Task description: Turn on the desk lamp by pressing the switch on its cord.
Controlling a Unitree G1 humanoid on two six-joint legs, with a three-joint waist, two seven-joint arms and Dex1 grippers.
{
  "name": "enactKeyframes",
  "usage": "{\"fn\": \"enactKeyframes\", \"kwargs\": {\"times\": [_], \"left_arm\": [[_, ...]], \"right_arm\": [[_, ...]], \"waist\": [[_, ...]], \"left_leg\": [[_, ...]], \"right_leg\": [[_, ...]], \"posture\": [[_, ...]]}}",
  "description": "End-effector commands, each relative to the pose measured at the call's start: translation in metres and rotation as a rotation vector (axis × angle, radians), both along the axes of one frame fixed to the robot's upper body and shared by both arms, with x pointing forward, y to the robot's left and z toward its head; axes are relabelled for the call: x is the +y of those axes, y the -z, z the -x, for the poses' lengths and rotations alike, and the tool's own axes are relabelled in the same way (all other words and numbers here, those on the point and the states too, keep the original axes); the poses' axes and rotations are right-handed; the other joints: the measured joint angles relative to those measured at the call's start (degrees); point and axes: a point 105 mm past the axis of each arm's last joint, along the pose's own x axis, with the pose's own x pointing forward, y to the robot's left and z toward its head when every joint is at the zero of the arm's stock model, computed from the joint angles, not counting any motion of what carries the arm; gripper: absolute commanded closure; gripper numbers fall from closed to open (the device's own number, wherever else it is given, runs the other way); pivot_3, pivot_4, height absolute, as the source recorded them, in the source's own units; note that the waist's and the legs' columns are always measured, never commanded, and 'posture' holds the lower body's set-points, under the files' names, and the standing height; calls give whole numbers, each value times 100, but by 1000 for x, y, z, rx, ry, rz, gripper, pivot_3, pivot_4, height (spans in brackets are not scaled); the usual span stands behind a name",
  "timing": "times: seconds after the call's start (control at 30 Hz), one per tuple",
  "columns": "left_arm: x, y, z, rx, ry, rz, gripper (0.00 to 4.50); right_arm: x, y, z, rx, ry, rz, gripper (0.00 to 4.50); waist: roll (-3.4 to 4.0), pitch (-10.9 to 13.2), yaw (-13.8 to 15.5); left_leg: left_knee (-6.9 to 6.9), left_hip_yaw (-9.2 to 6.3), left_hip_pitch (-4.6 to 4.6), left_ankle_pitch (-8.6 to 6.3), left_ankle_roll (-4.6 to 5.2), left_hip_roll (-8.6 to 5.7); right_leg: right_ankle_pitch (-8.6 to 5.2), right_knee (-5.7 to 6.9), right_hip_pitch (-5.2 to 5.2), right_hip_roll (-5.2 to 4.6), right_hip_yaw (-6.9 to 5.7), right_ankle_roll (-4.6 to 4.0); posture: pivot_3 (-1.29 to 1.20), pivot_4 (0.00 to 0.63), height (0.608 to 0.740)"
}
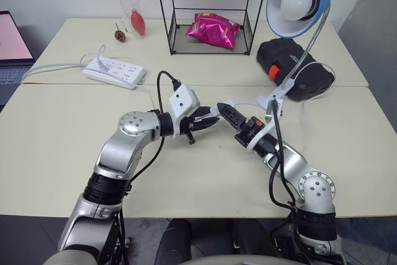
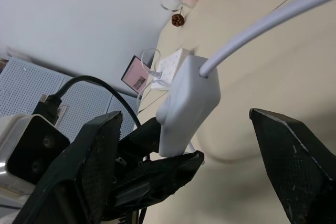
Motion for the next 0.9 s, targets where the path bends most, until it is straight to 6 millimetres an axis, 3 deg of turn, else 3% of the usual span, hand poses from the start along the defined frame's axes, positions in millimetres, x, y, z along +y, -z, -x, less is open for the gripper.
{"fn": "enactKeyframes", "kwargs": {"times": [0.03, 0.27, 0.37, 0.8, 0.9], "left_arm": [[-6, -12, 5, -46, 30, 0, 3488], [-6, -12, 5, -53, 36, -7, 3488], [-6, -13, 5, -58, 39, -9, 3488], [-9, -16, 7, -79, 49, -12, 3488], [-9, -17, 7, -82, 49, -10, 3489]], "right_arm": [[0, -10, -1, -32, 2, -24, 445], [1, -10, -2, -30, 4, -29, 445], [1, -9, -2, -27, 3, -26, 918], [5, -10, -2, -40, -24, -1, 3745], [5, -9, -2, -41, -23, 5, 3979]], "waist": [[0, 0, 0], [0, 0, 0], [0, 0, 0], [2, 1, -1], [2, 1, 0]], "left_leg": [[0, 0, -1, 0, 0, 0], [-2, -1, -4, 0, 0, 0], [-1, -1, -4, 0, 0, 0], [-1, 0, -4, 0, 0, 0], [-2, -1, -5, 0, 0, 1]], "right_leg": [[0, -4, 0, 0, 0, 0], [1, -10, 0, -1, -1, -1], [1, -10, 0, 0, 0, -1], [1, -10, 0, 0, 0, -1], [1, -10, 0, 0, -1, -1]], "posture": [[0, 150, 740], [0, 150, 740], [0, 150, 740], [0, 150, 740], [0, 150, 740]]}}
